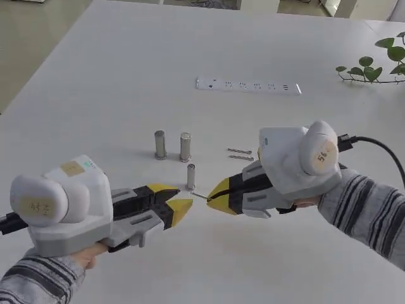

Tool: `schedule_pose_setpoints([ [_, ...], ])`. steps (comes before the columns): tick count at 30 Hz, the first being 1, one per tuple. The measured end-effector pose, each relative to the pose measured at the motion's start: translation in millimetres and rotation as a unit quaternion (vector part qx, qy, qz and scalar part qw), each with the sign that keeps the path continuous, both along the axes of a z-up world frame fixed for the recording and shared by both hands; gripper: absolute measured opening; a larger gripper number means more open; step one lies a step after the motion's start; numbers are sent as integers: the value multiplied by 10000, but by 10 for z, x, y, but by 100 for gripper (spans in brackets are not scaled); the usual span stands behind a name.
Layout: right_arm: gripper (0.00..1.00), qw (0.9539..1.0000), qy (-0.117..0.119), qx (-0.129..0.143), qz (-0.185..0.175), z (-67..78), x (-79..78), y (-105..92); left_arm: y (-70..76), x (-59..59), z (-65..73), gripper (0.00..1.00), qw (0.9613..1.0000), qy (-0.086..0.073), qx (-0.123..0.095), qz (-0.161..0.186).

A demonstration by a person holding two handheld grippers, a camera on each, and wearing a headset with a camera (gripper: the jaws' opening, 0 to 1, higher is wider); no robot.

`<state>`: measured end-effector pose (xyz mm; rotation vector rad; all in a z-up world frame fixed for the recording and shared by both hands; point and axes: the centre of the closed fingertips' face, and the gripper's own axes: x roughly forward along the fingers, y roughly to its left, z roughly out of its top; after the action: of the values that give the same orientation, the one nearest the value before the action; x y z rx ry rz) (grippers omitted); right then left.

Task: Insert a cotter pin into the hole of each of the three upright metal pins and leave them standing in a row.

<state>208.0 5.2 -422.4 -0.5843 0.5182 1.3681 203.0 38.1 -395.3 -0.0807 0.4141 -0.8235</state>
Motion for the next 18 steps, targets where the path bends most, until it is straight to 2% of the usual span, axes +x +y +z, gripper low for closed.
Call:
schedule_pose_setpoints([
  [2, 0, 9998, -67, -130, -164, -49, 79, -43, 26, 30, -34, 18, 9999, -21, 73, 88],
  [7, 0, 9989, -68, -174, -435, -104, 229, -90, 112, 165, -125, 23, 9970, -301, 581, 403],
  [12, 0, 9980, -81, -212, -590, -126, 355, -106, 127, 329, -209, 24, 9940, -344, 771, 694],
  [18, 0, 9973, -136, -322, -642, -162, 483, -113, 106, 481, -282, 25, 9913, -306, 896, 910],
])
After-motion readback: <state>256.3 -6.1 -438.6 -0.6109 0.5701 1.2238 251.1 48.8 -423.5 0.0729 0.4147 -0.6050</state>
